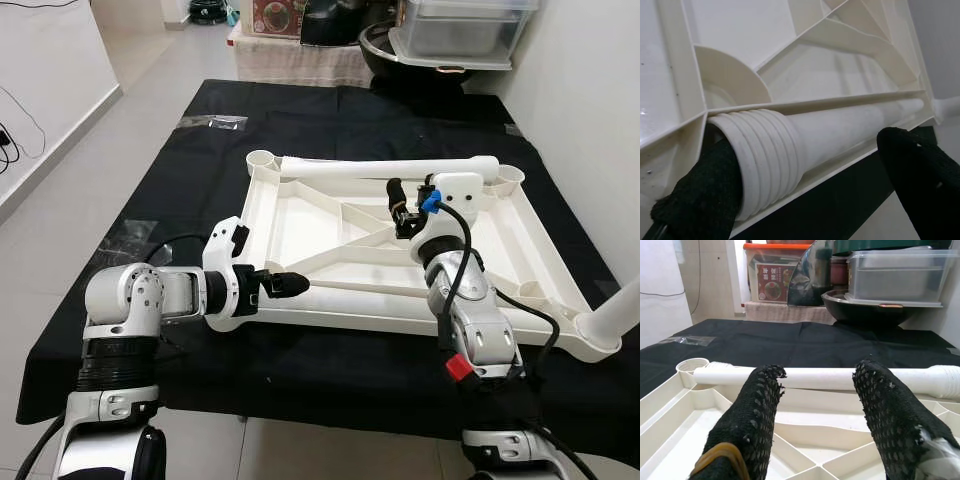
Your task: Building children table
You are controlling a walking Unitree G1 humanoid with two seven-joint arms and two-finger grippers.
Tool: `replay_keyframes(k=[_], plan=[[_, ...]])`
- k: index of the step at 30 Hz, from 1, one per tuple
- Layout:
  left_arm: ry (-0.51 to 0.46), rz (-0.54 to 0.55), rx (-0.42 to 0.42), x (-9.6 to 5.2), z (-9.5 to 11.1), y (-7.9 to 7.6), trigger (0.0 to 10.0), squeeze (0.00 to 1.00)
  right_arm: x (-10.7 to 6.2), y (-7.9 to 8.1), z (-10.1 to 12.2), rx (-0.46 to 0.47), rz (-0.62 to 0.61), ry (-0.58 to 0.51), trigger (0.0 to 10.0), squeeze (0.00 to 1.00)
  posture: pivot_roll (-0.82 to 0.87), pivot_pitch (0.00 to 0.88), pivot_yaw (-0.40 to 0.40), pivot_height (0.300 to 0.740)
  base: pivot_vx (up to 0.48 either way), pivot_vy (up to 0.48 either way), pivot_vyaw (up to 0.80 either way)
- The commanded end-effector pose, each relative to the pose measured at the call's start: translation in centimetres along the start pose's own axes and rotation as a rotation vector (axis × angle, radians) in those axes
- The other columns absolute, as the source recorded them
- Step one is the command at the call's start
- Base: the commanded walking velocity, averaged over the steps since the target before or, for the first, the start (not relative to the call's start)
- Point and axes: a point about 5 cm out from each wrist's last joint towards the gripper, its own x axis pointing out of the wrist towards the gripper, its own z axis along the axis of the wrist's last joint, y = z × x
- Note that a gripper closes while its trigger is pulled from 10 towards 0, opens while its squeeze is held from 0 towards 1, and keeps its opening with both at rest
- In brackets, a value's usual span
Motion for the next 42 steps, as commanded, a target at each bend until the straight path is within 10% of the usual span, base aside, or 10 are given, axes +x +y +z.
replay_keyframes(k=[1,28,29,42], plan=[[-0.005,-0.019,-0.015,0.1,0.2,-0.2,10.0,0.0,0.0,-0.2,0.2,0.001,-0.008,0.003,10.0,0.0,0.1,0.103,-0.058,0.74,0.0,0.0,0.0],[0.079,-0.266,-0.116,-0.8,-1.4,-2.6,10.0,0.0,0.4,-0.4,1.0,0.004,-0.018,-0.026,10.0,0.0,0.11,0.107,-0.056,0.74,0.0,0.0,0.0],[0.082,-0.263,-0.116,-0.8,-1.5,-2.6,0.5,0.0,0.4,-0.4,1.0,0.003,-0.019,-0.027,10.0,0.0,0.11,0.107,-0.056,0.74,0.0,0.0,0.0],[0.102,-0.216,-0.115,-1.0,-2.0,-2.0,0.0,0.0,0.4,-0.4,1.0,0.003,-0.02,-0.029,10.0,0.0,0.11,0.097,-0.057,0.74,0.0,0.0,0.0]])
